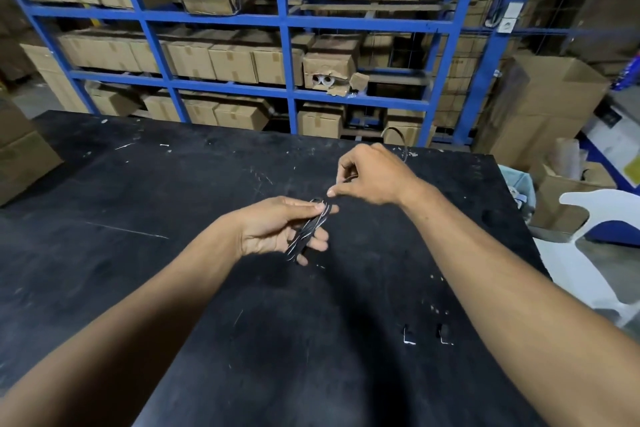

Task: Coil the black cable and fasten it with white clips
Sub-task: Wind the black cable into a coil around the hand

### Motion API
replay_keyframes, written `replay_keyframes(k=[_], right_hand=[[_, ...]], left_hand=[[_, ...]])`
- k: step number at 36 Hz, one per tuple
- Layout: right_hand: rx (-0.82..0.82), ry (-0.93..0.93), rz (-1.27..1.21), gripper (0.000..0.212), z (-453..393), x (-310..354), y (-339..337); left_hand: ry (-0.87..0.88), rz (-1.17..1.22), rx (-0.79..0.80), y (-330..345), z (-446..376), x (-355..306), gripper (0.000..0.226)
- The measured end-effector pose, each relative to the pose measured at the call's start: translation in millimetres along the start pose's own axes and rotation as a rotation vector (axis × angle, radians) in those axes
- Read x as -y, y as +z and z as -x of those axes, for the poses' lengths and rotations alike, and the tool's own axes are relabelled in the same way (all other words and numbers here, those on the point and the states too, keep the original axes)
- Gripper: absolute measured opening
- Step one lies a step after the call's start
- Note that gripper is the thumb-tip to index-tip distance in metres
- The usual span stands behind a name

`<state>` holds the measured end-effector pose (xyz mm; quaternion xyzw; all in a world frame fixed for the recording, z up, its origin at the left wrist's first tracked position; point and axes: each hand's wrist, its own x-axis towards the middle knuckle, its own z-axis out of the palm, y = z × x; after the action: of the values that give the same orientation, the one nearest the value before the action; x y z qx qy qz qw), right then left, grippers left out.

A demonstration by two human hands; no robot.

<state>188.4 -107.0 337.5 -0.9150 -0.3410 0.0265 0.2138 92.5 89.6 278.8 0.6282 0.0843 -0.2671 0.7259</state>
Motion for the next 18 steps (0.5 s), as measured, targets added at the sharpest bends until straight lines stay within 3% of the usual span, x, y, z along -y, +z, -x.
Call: replay_keyframes(k=[3, 6, 9, 14, 18], right_hand=[[-0.014, -0.042, -0.015, 0.01, 3.9, 7.4, -3.1], [-0.082, -0.05, -0.08, 0.017, 11.1, 12.2, 4.8], [-0.16, -0.039, -0.224, 0.027, 22.7, 17.8, 23.1], [-0.203, -0.044, -0.409, 0.037, 45.3, 28.6, 65.7], [-0.196, 0.04, -0.685, 0.043, 56.6, 26.4, 96.2]], left_hand=[[0.063, 0.079, -0.133, -2.7, -7.0, 2.4, 0.039], [0.129, 0.249, -0.236, -8.7, -13.1, 1.7, 0.023], [0.202, 0.417, -0.306, -15.8, -17.6, -3.0, 0.022], [0.318, 0.749, -0.316, -17.0, -18.8, -9.3, 0.026], [0.369, 0.842, -0.255, -12.4, -16.4, -14.9, 0.03]])
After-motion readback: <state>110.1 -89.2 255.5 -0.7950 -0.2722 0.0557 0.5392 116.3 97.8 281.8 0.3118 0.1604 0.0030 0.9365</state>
